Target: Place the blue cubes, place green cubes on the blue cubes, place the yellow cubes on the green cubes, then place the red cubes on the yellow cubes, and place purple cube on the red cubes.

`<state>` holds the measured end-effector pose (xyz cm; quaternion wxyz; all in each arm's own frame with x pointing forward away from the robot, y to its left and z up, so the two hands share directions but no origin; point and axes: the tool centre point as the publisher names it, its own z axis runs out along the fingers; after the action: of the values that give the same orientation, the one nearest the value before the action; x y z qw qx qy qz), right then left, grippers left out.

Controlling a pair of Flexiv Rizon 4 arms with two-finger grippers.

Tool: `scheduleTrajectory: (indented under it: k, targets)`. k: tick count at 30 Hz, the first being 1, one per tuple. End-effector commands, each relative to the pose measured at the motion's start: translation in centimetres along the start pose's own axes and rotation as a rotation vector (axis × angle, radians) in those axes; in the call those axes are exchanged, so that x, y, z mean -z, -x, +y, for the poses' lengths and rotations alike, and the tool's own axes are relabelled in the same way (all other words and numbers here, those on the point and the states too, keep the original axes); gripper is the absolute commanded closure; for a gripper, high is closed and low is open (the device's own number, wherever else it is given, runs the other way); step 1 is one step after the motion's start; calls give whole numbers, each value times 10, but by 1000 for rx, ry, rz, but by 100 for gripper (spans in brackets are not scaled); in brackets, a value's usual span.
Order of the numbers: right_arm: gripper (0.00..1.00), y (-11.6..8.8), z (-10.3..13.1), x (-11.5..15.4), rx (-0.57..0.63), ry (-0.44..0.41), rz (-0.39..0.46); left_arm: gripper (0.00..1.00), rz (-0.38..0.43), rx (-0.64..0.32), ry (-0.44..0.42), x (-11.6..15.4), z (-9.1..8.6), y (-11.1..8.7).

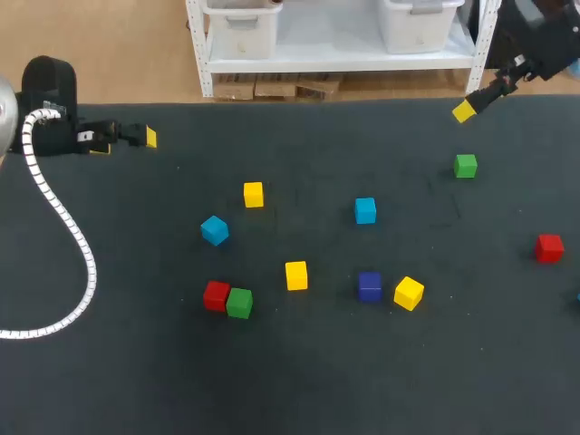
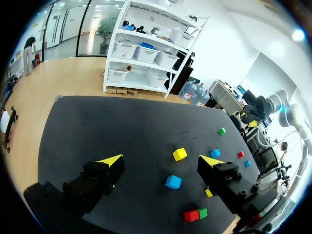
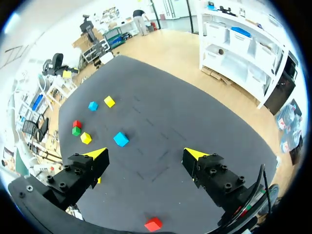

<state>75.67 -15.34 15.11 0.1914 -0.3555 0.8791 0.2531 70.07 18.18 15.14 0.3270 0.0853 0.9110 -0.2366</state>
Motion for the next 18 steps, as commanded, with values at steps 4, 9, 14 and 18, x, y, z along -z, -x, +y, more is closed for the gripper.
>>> scheduleTrajectory:
  k: [4,9,14,18]
  targets:
    - [0,-5,1,4,-26,-7,-131,0,-6,-2,-12,0,2,-1]
    - [0,-4,1,0,-77,-9,-151,0,-6,-2,-12,0,2,-1]
    - [0,-4,1,0,-77,-9,-151,0,-6,-2,-12,0,2,-1]
    - [0,-4,1,0,-77,-9,-151,0,-6,-2,-12,0,2,-1]
